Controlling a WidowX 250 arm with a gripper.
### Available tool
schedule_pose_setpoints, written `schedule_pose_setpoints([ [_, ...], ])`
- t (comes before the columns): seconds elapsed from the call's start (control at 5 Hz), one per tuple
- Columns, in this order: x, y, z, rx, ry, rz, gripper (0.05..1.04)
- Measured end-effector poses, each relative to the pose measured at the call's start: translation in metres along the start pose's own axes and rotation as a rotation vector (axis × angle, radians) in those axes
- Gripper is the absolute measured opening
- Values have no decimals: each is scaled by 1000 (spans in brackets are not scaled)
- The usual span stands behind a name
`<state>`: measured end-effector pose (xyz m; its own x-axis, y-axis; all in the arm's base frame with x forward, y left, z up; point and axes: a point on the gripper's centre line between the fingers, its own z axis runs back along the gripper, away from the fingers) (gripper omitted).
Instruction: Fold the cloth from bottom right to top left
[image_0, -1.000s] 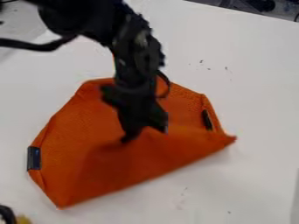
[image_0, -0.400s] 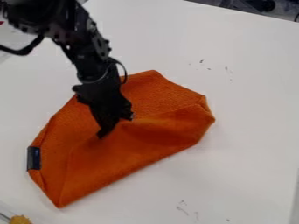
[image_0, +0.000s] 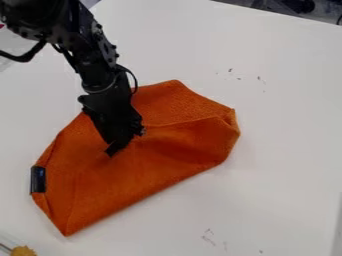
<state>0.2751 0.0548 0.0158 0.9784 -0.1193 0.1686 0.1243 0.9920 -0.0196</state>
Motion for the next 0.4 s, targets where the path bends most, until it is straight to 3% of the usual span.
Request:
schedule_pose_setpoints([
  [0.2,0,6,16,48,31,1,818],
  [0.4,1,3,21,71,33,4,1011],
])
